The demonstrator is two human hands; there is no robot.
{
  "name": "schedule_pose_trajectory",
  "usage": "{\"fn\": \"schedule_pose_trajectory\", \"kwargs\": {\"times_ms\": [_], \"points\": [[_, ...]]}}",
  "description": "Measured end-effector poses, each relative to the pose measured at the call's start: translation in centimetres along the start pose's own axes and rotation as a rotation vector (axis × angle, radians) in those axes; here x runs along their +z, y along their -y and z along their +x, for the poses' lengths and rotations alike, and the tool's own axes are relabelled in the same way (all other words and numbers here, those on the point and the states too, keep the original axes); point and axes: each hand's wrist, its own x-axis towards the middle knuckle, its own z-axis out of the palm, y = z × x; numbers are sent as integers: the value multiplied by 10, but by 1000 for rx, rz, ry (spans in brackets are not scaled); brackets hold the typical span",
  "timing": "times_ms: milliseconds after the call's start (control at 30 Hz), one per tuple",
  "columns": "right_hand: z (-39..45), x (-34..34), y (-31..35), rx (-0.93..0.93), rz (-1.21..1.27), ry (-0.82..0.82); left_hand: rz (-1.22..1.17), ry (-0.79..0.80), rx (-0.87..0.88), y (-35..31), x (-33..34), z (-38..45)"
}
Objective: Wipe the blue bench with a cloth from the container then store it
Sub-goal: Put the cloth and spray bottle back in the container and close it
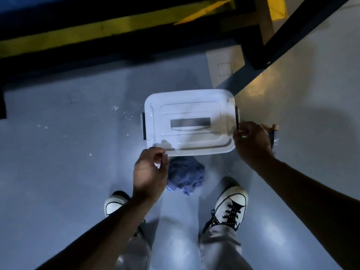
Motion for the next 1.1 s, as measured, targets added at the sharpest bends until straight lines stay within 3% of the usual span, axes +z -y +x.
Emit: {"fn": "schedule_pose_trajectory", "kwargs": {"times_ms": [100, 233, 600, 833, 1100], "points": [[10, 4, 13, 23, -46, 16, 17, -95, 14, -17, -15, 41], [24, 22, 18, 55, -14, 22, 77, -13, -154, -24, -7, 83], [21, 19, 28, 218, 131, -29, 58, -13, -263, -21, -7, 88], [-33, -17, 20, 221, 169, -58, 36, 52, -265, -24, -27, 43], [-116, -22, -64, 286, 119, -30, -2, 121, -330, -6, -19, -61]]}}
